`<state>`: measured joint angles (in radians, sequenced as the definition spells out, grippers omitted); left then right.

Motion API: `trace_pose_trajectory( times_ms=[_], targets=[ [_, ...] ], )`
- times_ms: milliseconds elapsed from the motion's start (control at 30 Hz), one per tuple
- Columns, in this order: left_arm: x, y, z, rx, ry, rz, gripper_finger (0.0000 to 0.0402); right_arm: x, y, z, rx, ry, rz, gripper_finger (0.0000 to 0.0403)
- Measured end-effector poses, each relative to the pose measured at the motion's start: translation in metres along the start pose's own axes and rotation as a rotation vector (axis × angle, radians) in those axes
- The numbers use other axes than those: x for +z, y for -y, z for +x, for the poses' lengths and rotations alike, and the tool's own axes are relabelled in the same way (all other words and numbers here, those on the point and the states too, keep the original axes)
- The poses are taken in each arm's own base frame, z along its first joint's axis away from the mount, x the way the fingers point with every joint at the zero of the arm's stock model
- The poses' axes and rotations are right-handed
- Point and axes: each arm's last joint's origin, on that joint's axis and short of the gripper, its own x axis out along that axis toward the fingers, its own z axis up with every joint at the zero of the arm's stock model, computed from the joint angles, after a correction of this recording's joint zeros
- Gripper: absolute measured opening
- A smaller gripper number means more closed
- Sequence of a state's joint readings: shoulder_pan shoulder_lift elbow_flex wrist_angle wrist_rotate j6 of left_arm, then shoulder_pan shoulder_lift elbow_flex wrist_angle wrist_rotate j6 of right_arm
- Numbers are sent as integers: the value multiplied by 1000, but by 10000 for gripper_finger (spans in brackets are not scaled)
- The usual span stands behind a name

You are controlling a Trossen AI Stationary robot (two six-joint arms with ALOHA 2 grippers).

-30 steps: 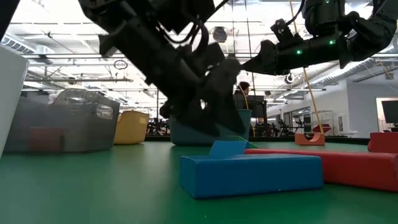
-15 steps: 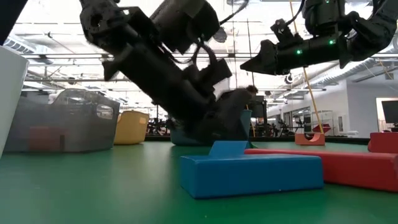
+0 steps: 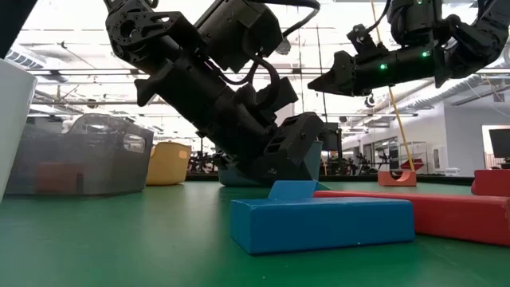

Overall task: Sort & place blocks by color
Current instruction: Put the green triangular block into the blue bin

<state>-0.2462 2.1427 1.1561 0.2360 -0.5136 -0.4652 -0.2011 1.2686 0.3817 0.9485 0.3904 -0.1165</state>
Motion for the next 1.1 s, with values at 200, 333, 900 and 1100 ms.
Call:
trace_pose_trajectory(
  times_ms=[200,333,900,1100],
  targets=[
    [4,1,-2,-20,10,-7,134,0,0,0,0,3,1,171],
    [22,1,-15,-51,53,-3,134,0,0,0,-1,3,1,171],
    [116,-48,-152,134,167,154,142,0,0,0,0,1,1,171],
    [120,-82,-201,276,116,138,139,0,0,0,-1,2,1,171]
  ],
)
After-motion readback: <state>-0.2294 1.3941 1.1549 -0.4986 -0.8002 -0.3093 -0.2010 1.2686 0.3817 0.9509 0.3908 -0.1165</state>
